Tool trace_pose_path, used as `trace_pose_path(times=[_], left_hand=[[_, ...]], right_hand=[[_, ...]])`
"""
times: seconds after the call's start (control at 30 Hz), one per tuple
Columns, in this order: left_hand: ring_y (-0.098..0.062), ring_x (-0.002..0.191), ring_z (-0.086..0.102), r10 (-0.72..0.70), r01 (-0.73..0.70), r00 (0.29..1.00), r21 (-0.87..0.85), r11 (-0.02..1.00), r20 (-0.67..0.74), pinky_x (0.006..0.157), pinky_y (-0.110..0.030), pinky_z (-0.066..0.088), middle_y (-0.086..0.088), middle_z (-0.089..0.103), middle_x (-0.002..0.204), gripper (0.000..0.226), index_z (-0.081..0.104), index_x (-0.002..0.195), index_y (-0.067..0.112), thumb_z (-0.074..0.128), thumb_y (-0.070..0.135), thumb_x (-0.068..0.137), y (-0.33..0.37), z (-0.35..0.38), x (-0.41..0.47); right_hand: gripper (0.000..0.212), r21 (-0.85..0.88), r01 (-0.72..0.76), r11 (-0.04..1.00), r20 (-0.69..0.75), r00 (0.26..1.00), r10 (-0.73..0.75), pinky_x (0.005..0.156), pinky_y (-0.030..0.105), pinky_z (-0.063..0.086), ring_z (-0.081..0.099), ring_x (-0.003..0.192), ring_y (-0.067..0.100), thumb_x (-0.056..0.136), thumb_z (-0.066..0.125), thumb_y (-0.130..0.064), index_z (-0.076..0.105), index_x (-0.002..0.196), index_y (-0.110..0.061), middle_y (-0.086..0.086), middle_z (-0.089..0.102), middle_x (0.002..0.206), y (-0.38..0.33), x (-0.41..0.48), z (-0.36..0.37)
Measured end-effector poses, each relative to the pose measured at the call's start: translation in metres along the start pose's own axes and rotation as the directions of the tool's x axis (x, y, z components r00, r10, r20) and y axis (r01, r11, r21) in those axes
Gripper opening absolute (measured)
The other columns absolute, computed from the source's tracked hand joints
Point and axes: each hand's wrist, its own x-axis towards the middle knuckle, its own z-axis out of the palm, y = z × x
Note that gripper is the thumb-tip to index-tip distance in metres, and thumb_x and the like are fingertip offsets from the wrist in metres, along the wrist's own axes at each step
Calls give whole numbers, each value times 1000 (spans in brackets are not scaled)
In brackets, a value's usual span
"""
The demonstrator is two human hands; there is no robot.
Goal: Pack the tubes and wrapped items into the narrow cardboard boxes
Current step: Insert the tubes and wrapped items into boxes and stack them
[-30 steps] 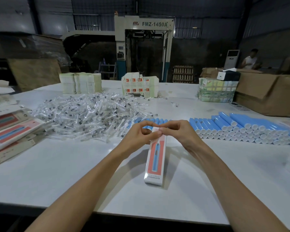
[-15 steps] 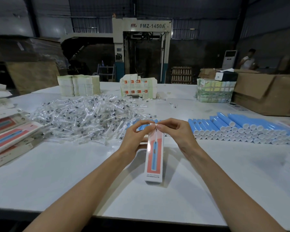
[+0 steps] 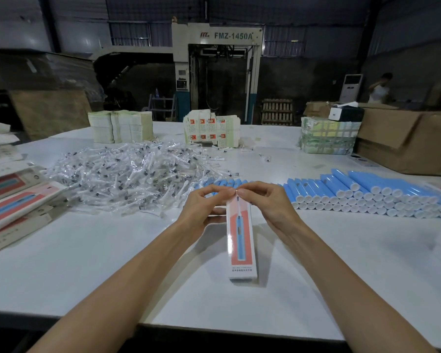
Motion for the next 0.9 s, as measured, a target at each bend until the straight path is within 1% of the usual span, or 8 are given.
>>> trace_pose_path(times=[0.17, 0.3, 0.4, 0.53, 0.63, 0.7, 0.77, 0.9], left_hand=[[-39, 92, 81, 34, -37, 998, 55, 998, 47, 69, -34, 65, -22, 81, 100, 34, 82, 93, 21, 96, 47, 74, 2, -1, -3], [-37, 89, 81, 50, -51, 999, 55, 997, 15, 69, -32, 64, -21, 81, 98, 42, 81, 99, 17, 92, 49, 74, 0, 2, -2], [-33, 83, 81, 74, -73, 995, 8, 997, -63, 68, -31, 63, -20, 81, 96, 35, 79, 107, 16, 90, 40, 83, -3, 5, 0], [-27, 79, 80, 102, -123, 972, -86, 989, -213, 69, -30, 64, -12, 82, 97, 19, 75, 104, 13, 86, 22, 91, -5, 6, 5], [-24, 71, 79, 75, -127, 959, -177, 976, -272, 64, -30, 64, -8, 78, 89, 22, 69, 103, 9, 86, 16, 91, -8, 4, 9], [-26, 73, 79, 60, -116, 960, -194, 974, -275, 67, -32, 65, -7, 77, 88, 23, 68, 102, 9, 87, 16, 90, -12, 3, 12], [-25, 77, 80, 60, -104, 971, -182, 978, -230, 69, -31, 66, -8, 77, 93, 24, 68, 100, 11, 88, 19, 89, -17, 4, 15], [-19, 95, 79, 183, -170, 981, 165, 972, -66, 78, -33, 65, 0, 75, 108, 37, 70, 107, 17, 82, 47, 90, -30, 5, 15]], right_hand=[[14, -73, 27, 997, 3, 1000, -27, 78, 17, 55, 77, 88, 16, 98, 73, -25, 83, 89, -25, 1, 80, 91, 0, -3, -3], [11, -43, 14, 999, -7, 1000, -14, 90, 27, 56, 77, 94, 20, 98, 73, -24, 83, 94, -20, 3, 80, 95, 4, -2, -3], [20, 64, -42, 997, -19, 999, 44, 96, 35, 58, 76, 102, 22, 101, 70, -30, 78, 114, -17, 5, 79, 108, 7, -1, -1], [54, -268, -82, 960, -70, 995, 66, 83, 23, 55, 70, 106, 9, 100, 63, -54, 48, 147, -33, -9, 66, 127, 4, -7, 6], [78, -627, 20, 779, 67, 997, 28, 93, 35, 51, 59, 120, 9, 91, 64, -69, 28, 155, -42, -13, 49, 142, 3, -21, 16], [83, -823, 141, 550, 146, 989, -36, 94, 44, 53, 56, 127, 20, 96, 65, -59, 20, 161, -34, -6, 41, 149, 5, -29, 18], [78, -891, 171, 420, 153, 985, -76, 91, 46, 53, 54, 129, 27, 104, 59, -47, 16, 165, -24, 1, 40, 148, 4, -35, 14], [62, -936, 127, 329, 122, 992, -35, 83, 45, 49, 53, 123, 30, 109, 48, -40, 21, 162, -21, 6, 46, 137, -3, -54, -8]])
